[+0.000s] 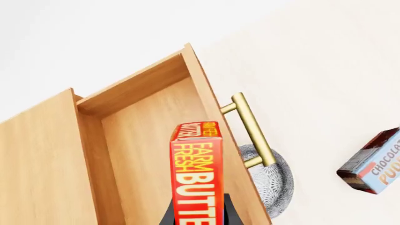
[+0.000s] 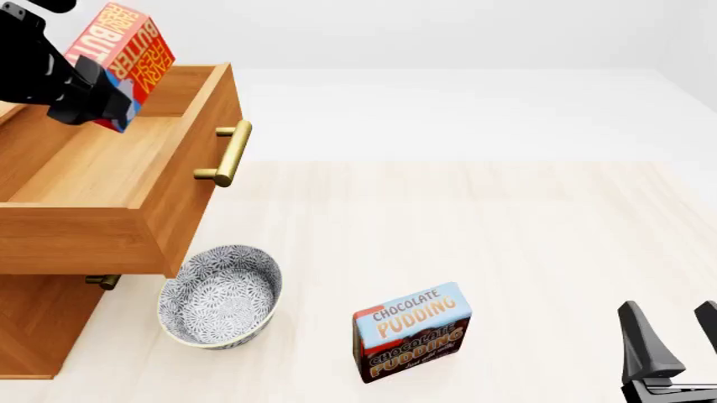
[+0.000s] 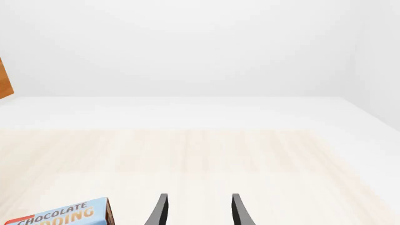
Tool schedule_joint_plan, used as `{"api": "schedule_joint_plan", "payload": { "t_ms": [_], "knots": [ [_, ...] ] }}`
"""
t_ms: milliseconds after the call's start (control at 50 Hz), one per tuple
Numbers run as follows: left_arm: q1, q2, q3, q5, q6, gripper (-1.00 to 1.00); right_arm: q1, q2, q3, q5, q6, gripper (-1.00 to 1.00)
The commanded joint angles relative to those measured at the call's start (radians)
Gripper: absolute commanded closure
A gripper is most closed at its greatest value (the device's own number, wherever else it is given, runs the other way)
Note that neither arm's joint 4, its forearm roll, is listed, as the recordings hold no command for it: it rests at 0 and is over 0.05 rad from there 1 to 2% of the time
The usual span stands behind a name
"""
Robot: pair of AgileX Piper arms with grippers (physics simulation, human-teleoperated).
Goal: Put the butter at the back in the top drawer of the cabinet and close it.
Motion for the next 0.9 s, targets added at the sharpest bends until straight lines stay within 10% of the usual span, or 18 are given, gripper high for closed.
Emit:
{"api": "schedule_joint_plan", "payload": {
  "t_ms": [20, 900],
  "knots": [
    [0.082, 0.022, -0.025, 0.0, 0.013, 1.0, 0.0, 0.0, 0.0, 0.0, 0.0, -1.0],
    [0.201, 0.112, -0.046, 0.0, 0.03, 1.0, 0.0, 0.0, 0.0, 0.0, 0.0, -1.0]
  ]
}}
